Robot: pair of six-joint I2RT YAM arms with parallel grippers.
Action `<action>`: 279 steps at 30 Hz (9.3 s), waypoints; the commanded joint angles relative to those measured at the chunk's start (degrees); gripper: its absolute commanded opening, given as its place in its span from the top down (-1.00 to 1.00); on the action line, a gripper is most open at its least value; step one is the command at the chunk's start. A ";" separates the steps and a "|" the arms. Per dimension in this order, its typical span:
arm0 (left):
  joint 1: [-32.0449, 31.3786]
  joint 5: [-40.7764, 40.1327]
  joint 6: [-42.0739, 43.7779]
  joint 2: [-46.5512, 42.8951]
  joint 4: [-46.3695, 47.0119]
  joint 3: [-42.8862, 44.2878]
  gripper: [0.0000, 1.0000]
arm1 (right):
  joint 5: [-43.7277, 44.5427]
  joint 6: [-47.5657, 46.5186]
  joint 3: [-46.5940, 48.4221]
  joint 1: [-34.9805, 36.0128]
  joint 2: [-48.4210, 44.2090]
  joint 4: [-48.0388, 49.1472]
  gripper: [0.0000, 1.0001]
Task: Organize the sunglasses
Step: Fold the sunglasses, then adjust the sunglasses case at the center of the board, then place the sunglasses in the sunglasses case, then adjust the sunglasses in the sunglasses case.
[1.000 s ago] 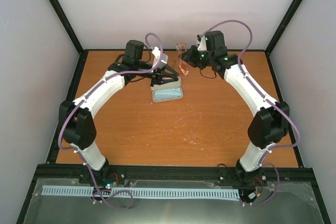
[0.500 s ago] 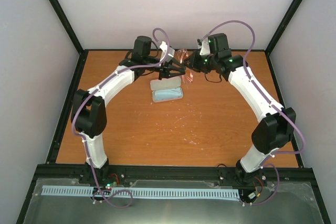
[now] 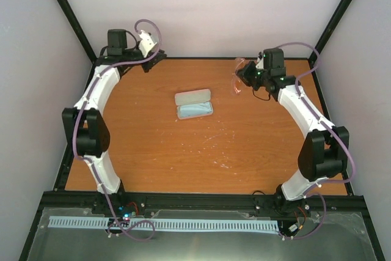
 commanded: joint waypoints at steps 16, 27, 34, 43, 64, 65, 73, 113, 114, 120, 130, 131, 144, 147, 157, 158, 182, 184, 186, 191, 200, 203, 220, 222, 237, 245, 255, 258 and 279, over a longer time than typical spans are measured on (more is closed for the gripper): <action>1.73 -9.54 10.84 30.80 -27.07 17.28 0.62 | 1.75 16.15 -11.32 4.45 2.71 13.47 0.94; -4.20 -8.07 9.92 31.21 -25.86 13.11 0.61 | 2.58 15.43 -13.08 4.79 2.06 11.09 0.94; -4.98 -7.16 9.16 30.32 -26.55 10.31 0.61 | 1.58 15.67 -13.16 4.78 2.97 11.44 0.94; -5.70 -4.67 6.93 26.39 -24.75 4.38 0.61 | -2.45 12.04 -10.76 5.34 7.21 9.00 0.95; -9.47 -1.58 1.20 22.69 -16.80 -3.83 0.63 | -9.94 9.73 -5.15 8.98 19.19 11.52 0.94; -9.47 -1.41 1.21 22.69 -16.67 -3.89 0.63 | -9.78 10.32 -5.01 9.07 19.76 12.07 0.94; -9.49 -1.11 1.57 22.89 -16.45 -3.88 0.63 | -8.17 11.31 -0.33 11.52 25.97 11.33 0.94; -9.52 0.56 0.88 20.58 -13.66 -6.86 0.63 | -3.11 17.53 3.65 14.16 33.48 9.09 0.94; -9.55 0.56 0.95 20.62 -13.58 -6.86 0.63 | -2.82 17.33 3.53 14.21 33.54 9.26 0.94; -9.56 0.43 0.91 20.48 -13.61 -6.68 0.64 | -0.65 16.44 3.93 13.87 33.57 10.81 0.94; -9.55 0.47 1.09 20.50 -13.45 -7.53 0.64 | -0.24 17.91 2.22 13.76 32.98 13.88 0.94; -9.49 0.48 1.10 20.51 -13.45 -7.49 0.64 | -0.33 18.00 2.29 13.77 33.20 13.91 0.95; -9.56 0.64 1.25 20.82 -13.21 -7.21 0.64 | 2.76 13.61 6.36 13.78 33.59 4.83 0.42; -9.52 0.65 1.25 20.78 -13.10 -7.21 0.64 | 3.97 12.54 7.09 13.80 32.69 3.21 0.42; -9.56 0.65 1.45 20.83 -13.02 -6.87 0.64 | 9.80 8.46 9.24 13.78 28.96 -3.89 0.42; -9.56 0.69 1.48 20.91 -12.94 -6.82 0.64 | 10.45 8.08 9.39 13.78 28.57 -4.37 0.42; -9.54 0.91 1.25 21.13 -12.84 -6.86 0.64 | 6.82 5.71 9.67 14.06 29.02 2.93 0.94; -9.51 0.91 1.29 21.19 -12.84 -6.90 0.64 | 6.34 5.55 10.85 14.07 30.55 2.54 0.94; -9.54 0.91 1.28 21.07 -12.83 -7.03 0.64 | 5.39 5.29 12.28 14.13 32.31 1.14 0.94; -9.56 0.94 1.36 21.24 -12.67 -7.19 0.64 | 4.41 4.79 12.21 14.69 33.80 -1.41 0.94; -9.55 0.93 1.67 21.63 -12.81 -6.68 0.64 | 5.86 3.29 11.15 14.64 28.09 2.08 0.94; -9.54 0.84 1.94 21.39 -13.14 -6.68 0.64 | 7.66 2.89 10.09 12.94 24.57 5.49 0.91; -9.50 0.29 1.85 21.51 -13.20 -7.03 0.65 | 6.30 -8.82 22.95 5.32 37.02 -2.23 0.94; -9.52 0.34 1.81 21.63 -13.28 -6.91 0.65 | 5.77 -9.06 23.88 5.41 37.90 -2.57 0.94; -9.52 0.69 1.96 21.96 -13.41 -6.60 0.65 | 4.52 -9.11 21.92 8.98 40.62 -2.60 0.95; -9.53 0.78 2.03 21.40 -12.84 -7.65 0.65 | 4.45 -9.11 20.30 9.42 40.57 -2.40 0.94; -9.50 1.17 1.94 21.55 -12.49 -7.48 0.65 | 3.60 -8.24 18.28 10.97 39.72 -1.52 0.94; -9.50 1.26 1.87 21.51 -12.45 -7.46 0.65 | 3.76 -7.68 17.33 11.40 39.40 -0.72 0.95; -9.47 0.12 2.98 20.36 -13.36 -7.15 0.64 | 13.72 -4.23 3.67 6.68 19.49 -6.02 0.94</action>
